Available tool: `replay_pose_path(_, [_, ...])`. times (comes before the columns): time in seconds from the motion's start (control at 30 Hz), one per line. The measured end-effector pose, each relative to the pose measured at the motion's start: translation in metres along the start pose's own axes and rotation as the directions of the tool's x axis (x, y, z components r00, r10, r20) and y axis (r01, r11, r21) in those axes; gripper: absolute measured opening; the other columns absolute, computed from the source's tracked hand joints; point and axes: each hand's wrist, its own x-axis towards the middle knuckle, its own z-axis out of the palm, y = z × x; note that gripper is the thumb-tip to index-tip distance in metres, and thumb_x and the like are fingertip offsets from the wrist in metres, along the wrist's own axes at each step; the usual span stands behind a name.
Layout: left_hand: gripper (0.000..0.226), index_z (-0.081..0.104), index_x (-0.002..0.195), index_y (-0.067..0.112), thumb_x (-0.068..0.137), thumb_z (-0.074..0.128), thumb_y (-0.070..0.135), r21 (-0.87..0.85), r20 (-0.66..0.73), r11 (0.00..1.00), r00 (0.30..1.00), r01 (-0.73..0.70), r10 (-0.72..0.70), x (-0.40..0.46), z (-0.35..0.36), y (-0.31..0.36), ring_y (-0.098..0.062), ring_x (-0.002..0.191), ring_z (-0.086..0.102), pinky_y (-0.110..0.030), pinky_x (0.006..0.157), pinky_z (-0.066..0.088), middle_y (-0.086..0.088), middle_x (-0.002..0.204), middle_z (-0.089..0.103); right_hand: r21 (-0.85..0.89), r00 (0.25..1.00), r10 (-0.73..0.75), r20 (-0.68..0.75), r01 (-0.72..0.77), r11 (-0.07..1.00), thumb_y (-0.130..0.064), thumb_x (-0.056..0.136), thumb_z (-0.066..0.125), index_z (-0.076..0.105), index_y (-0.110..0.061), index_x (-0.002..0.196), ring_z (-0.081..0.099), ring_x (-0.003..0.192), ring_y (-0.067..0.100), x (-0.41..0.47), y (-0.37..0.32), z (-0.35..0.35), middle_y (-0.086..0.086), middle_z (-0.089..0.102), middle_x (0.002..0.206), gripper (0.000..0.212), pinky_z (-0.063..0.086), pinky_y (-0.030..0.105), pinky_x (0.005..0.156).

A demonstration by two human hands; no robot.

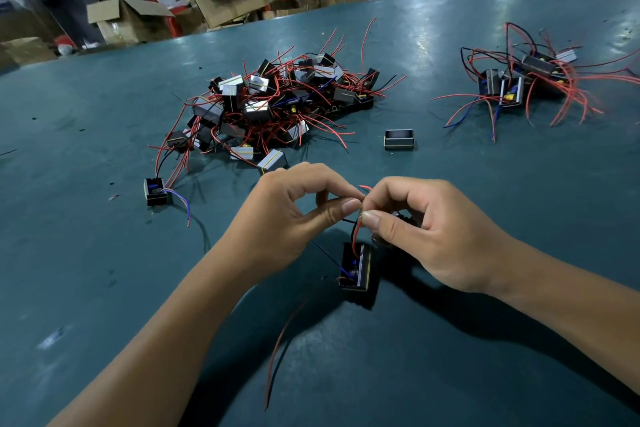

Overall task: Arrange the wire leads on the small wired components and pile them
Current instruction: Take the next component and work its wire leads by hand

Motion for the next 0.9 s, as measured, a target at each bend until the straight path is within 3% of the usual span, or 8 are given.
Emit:
replay_pose_path(0.17, [0.013,0.077,0.098,0.014,0.086,0.077,0.019,0.109,0.005,0.98,0.986,-0.168,0.168,-0.001,-0.009,0.002,-0.023,0.087,0.062,-0.036,0.075,0.049,0.007,0.096,0.068,0.075,0.999,0.039,0.011,-0.04,0.996,-0.01,0.096,0.062,0.063,-0.02,0.081,0.053,0.065,0.001,0.002,0.001,-0.003,-0.016,0.06,0.067,0.018,0.048,0.022,0.072])
replay_pose_path(0.33, [0.01,0.079,0.093,0.02,0.085,0.079,0.024,0.252,0.038,0.936,0.969,-0.245,0.244,0.001,-0.007,0.0,-0.022,0.085,0.062,-0.05,0.075,0.044,0.009,0.092,0.067,0.101,0.998,0.03,0.061,-0.036,0.994,-0.012,0.096,0.062,0.065,-0.016,0.086,0.054,0.066,0.0,0.002,0.002,-0.004,-0.018,0.061,0.07,0.011,0.042,0.012,0.069])
replay_pose_path(0.43, [0.01,0.079,0.095,0.021,0.087,0.077,0.027,0.287,0.031,0.918,0.96,-0.276,0.278,0.001,-0.008,0.0,-0.021,0.083,0.06,-0.053,0.072,0.042,0.01,0.092,0.065,0.111,0.996,0.033,0.081,-0.042,0.993,-0.016,0.096,0.061,0.065,-0.015,0.087,0.053,0.067,0.001,0.001,0.004,-0.005,-0.017,0.06,0.071,0.01,0.042,0.013,0.069])
replay_pose_path(0.63, [0.008,0.079,0.091,0.02,0.091,0.073,0.026,0.455,0.05,0.824,0.934,-0.337,0.355,0.001,-0.007,0.006,-0.022,0.076,0.056,-0.045,0.069,0.041,0.005,0.089,0.064,0.139,0.995,0.016,0.096,-0.03,0.99,-0.014,0.094,0.059,0.063,-0.017,0.085,0.053,0.066,-0.001,0.002,0.003,-0.004,-0.021,0.06,0.07,0.01,0.041,0.012,0.069])
replay_pose_path(0.9, [0.013,0.078,0.089,0.019,0.093,0.071,0.029,0.557,0.065,0.754,0.923,-0.348,0.379,0.0,-0.007,0.011,-0.021,0.074,0.055,-0.033,0.073,0.031,0.003,0.089,0.066,0.146,0.997,0.028,0.077,-0.039,0.989,-0.022,0.091,0.059,0.063,-0.019,0.084,0.053,0.066,0.003,0.001,0.005,-0.002,-0.015,0.059,0.069,0.009,0.044,0.018,0.067])
